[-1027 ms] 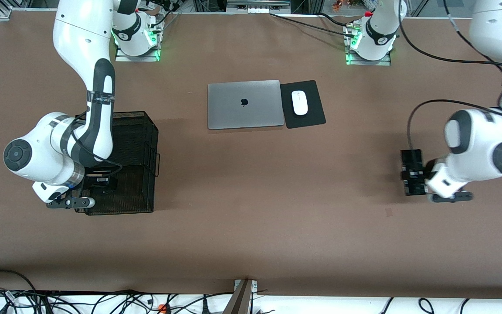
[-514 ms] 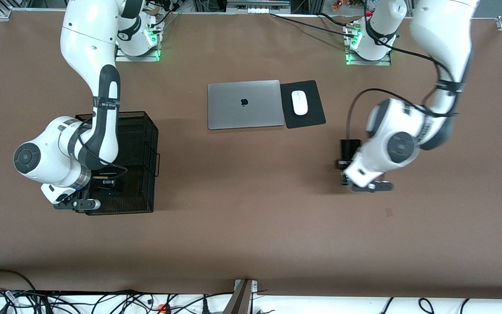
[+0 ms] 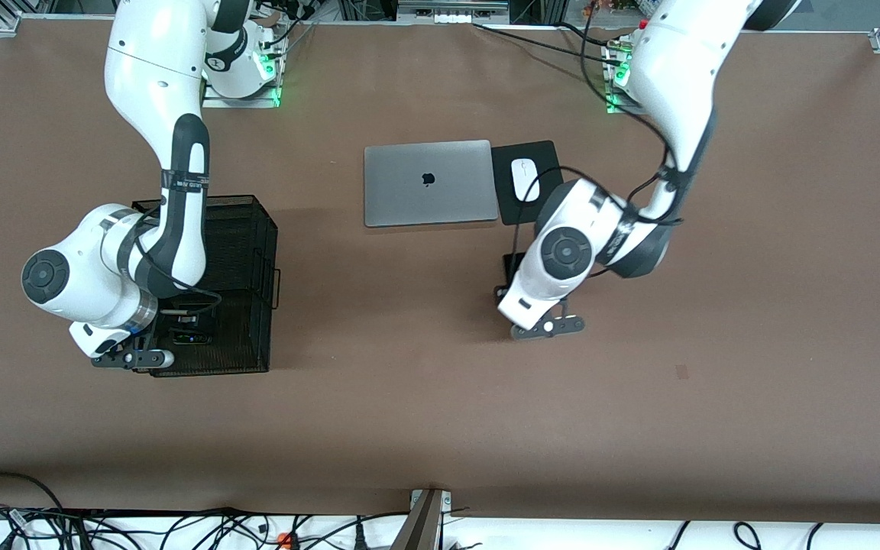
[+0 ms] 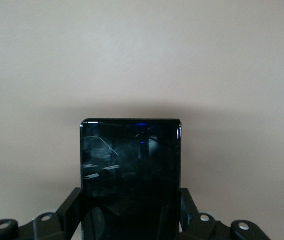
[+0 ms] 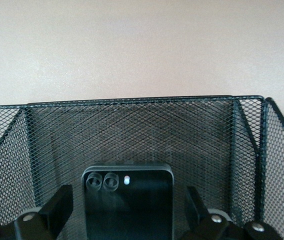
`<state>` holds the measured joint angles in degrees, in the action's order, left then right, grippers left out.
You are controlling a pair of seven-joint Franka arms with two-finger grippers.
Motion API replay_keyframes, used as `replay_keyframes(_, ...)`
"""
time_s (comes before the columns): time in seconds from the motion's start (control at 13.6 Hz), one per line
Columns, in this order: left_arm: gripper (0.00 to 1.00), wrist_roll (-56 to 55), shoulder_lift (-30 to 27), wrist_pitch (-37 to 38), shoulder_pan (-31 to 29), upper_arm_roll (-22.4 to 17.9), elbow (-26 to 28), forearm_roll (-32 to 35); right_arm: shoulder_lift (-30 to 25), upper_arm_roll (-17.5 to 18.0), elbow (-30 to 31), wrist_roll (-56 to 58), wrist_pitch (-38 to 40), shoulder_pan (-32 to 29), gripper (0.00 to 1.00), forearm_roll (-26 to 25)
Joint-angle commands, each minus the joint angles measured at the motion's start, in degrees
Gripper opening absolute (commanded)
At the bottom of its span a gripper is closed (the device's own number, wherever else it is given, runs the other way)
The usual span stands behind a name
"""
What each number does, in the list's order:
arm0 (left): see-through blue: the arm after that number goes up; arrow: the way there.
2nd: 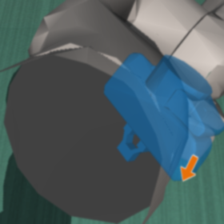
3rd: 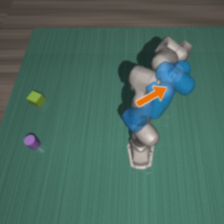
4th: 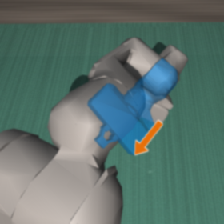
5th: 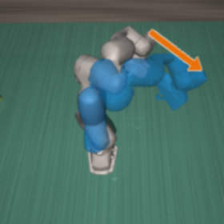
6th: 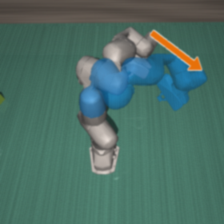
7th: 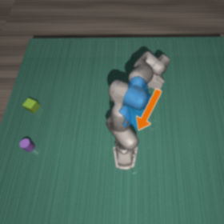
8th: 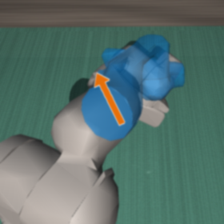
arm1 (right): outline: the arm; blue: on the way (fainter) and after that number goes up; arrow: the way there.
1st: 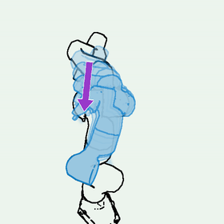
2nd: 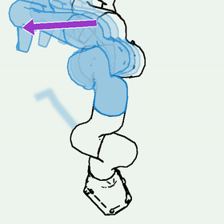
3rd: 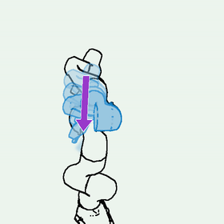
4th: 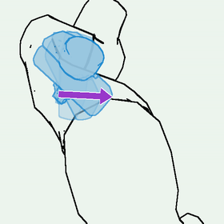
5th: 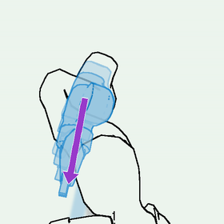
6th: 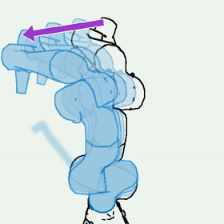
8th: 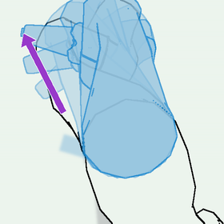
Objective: Place phones with both arms
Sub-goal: 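Lower the black flip into the organizer while the left gripper carries the bar phone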
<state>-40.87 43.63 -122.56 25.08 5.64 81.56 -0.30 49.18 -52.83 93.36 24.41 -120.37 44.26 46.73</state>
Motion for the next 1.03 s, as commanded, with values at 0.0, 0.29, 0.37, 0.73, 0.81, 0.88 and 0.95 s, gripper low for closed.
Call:
replay_keyframes(0.0, 0.0, -3.0, 3.0, -4.9, 1.2, -0.9, -5.2, -1.4, -0.4, 0.4, -2.4, 0.1, 1.1, -1.7, 0.99, 0.6)
replay_keyframes(0.29, 0.0, 0.9, 4.0, -8.8, 5.1, -0.9, -5.4, -0.9, -0.7, -2.2, -7.3, 0.2, 11.0, -4.0, 0.99, -0.4)
replay_keyframes(0.37, 0.0, 0.3, 4.9, -9.3, 7.2, -1.0, -5.4, -0.8, -0.7, -4.0, -8.5, 0.1, 14.1, -4.0, 0.99, -1.0)
replay_keyframes(0.73, 0.0, -4.7, 10.3, -11.3, 16.3, -6.7, -9.0, -0.3, -1.2, -11.0, -15.2, 0.0, 28.7, -3.2, 1.0, -1.1)
replay_keyframes(0.81, 0.0, -5.2, 11.3, -11.4, 16.4, -7.3, -10.4, -0.4, -1.3, -11.2, -16.4, 0.0, 30.3, -3.2, 1.0, -1.1)
replay_keyframes(0.88, 0.0, -5.8, 12.6, -11.4, 16.3, -7.4, -12.5, -0.4, -1.5, -11.3, -17.0, -0.2, 31.5, -3.1, 1.0, -1.1)
replay_keyframes(0.95, 0.0, -6.7, 14.0, -11.4, 16.3, -7.5, -14.2, -0.3, -1.7, -11.6, -17.2, -1.5, 32.4, -3.0, 1.0, -1.1)
